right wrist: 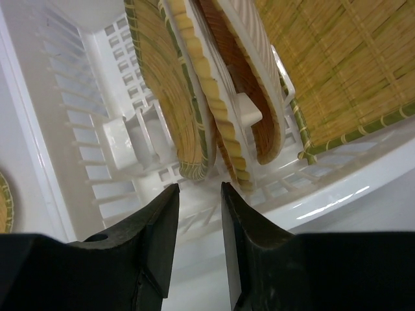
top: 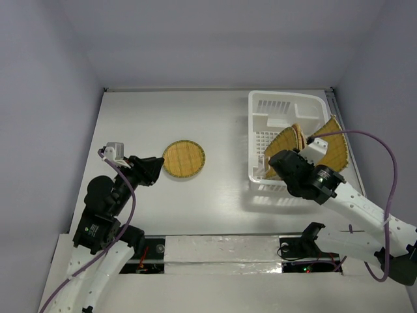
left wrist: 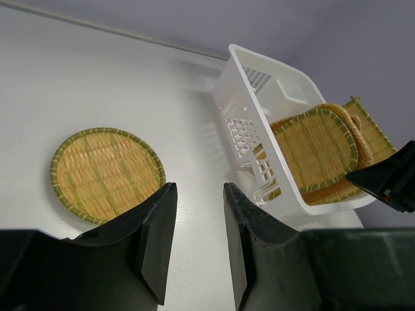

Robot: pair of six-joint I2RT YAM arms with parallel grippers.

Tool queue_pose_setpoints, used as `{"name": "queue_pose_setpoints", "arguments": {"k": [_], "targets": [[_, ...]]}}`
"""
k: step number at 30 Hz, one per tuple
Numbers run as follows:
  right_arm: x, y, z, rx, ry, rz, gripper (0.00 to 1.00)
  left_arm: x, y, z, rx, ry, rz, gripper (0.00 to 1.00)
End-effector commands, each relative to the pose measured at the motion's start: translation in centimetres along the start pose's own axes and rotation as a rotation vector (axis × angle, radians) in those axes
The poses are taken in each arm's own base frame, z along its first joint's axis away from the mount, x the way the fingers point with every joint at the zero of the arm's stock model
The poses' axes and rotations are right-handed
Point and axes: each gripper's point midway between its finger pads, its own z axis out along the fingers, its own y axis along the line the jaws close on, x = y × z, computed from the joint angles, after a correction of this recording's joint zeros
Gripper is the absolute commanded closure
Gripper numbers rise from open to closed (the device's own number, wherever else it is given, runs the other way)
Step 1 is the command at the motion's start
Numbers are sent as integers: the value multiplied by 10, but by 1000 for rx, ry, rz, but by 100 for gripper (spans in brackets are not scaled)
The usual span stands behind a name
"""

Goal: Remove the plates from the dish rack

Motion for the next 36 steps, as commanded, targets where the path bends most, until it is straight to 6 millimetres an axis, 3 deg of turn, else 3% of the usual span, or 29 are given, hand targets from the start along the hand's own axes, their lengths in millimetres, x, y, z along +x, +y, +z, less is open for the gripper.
{"name": "queue_pose_setpoints", "arguments": {"k": [1,4,14,23,31,36], "targets": [[-24,8,-1,-3,-98,91,62,-8,-5,-2,21,-37,4,68],[-27,-2,5,45,-129,102,63,-9,-5,-3,20,-39,3,68],[-24,4,25,96,-167,74,64,-8,-5,-1,18,-35,4,68],[-15,-7,39,203,-185,8,60,-7,-5,-1,18,-30,2,68],[-19,3,44,238,-206,-25,59,-6,-5,0,17,-25,0,67],[-20,2,44,243,-210,-34,77,-6,-5,-1,20,-27,0,68]]}}
